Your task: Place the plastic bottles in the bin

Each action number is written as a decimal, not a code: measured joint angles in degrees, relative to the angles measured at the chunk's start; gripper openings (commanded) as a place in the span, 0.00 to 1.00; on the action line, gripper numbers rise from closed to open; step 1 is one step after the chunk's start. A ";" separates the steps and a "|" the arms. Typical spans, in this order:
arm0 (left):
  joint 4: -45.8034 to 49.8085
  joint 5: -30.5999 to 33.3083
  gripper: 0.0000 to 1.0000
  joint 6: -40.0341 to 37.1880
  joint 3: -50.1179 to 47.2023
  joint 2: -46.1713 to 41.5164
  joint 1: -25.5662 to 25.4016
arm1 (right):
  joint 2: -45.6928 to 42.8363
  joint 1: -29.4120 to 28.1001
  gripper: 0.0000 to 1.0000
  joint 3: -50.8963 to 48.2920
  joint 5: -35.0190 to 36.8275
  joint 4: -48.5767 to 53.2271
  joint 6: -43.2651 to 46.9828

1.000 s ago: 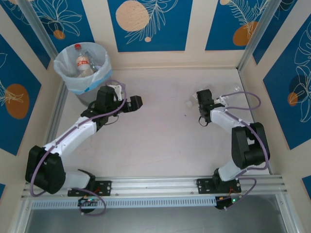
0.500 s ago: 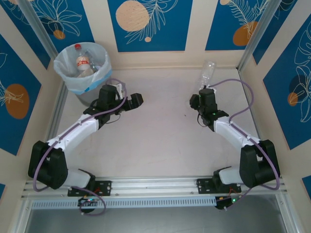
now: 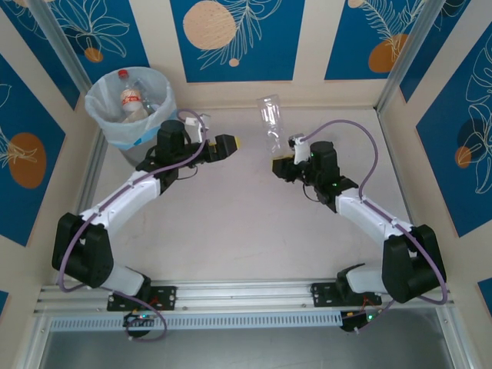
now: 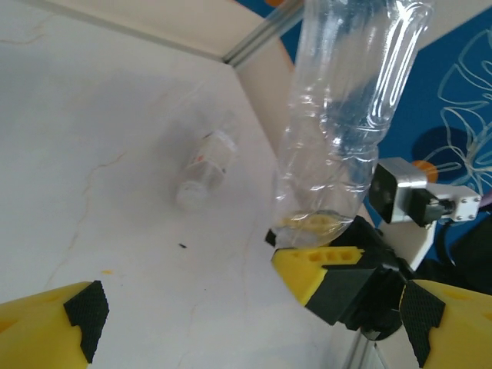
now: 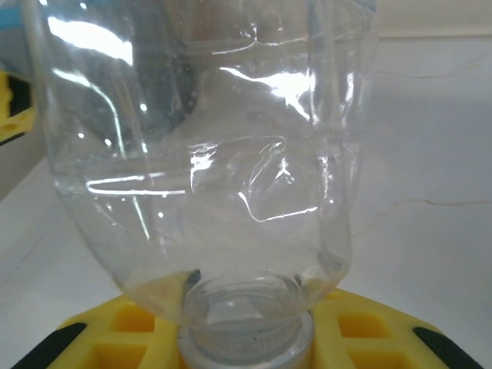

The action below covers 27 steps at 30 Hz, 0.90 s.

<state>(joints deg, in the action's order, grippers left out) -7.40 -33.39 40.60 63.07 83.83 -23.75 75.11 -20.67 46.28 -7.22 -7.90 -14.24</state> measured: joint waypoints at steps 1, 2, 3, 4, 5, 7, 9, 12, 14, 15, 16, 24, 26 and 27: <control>-0.37 -0.74 0.99 -0.33 0.20 0.00 0.00 | 0.00 -0.48 0.00 0.37 -0.87 0.04 -0.02; -0.76 -1.33 0.99 -0.74 0.48 0.00 0.00 | 0.00 -1.20 0.00 0.81 -1.66 -0.02 -0.04; -1.14 -1.84 0.99 -1.40 0.72 0.00 0.00 | 0.00 -2.05 0.00 1.25 -2.36 0.09 -0.07; -1.40 -2.34 0.99 -1.92 0.92 -0.02 0.00 | 0.02 -2.89 0.00 1.64 -2.91 0.24 -0.07; -1.77 -2.80 0.99 -2.25 1.22 -0.02 0.00 | 0.07 -4.02 0.00 2.27 -3.45 0.61 -0.04; -2.51 -3.91 0.99 -3.10 1.81 -0.02 0.00 | 0.15 -6.34 0.00 3.67 -3.78 1.51 -0.02; -3.04 -4.70 0.99 -3.69 2.78 -0.02 0.00 | 0.22 -8.35 0.00 5.03 -3.78 1.70 -0.04; -4.39 -5.29 0.99 -4.55 3.65 -0.09 -0.02 | 0.83 -10.40 0.00 6.36 -3.78 1.68 -0.02; -5.35 -5.40 0.99 -5.01 3.63 -0.28 -0.02 | 1.62 -11.10 0.00 7.04 -3.76 1.90 -0.02; -5.77 -5.38 0.99 -5.18 3.63 -0.42 -0.02 | 2.01 -11.32 0.00 7.28 -3.76 2.03 -0.02; -6.08 -5.38 0.99 -5.20 3.61 -0.50 -0.02 | 2.34 -11.47 0.00 7.41 -3.78 2.19 -0.02; -7.89 -4.02 0.99 -5.68 3.61 -1.29 -0.02 | 3.45 -12.79 0.00 8.11 -4.59 2.97 0.83; -8.13 -3.63 0.99 -5.66 3.61 -1.29 -0.02 | 3.45 -13.35 0.00 8.11 -4.87 3.04 1.25; -8.31 -3.48 0.99 -5.64 3.61 -1.29 -0.02 | 3.45 -13.66 0.00 8.11 -5.05 3.02 1.49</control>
<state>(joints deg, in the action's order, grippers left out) -15.70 -36.86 34.96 66.67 82.54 -23.77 78.56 -34.33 54.39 -12.27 -4.89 -12.75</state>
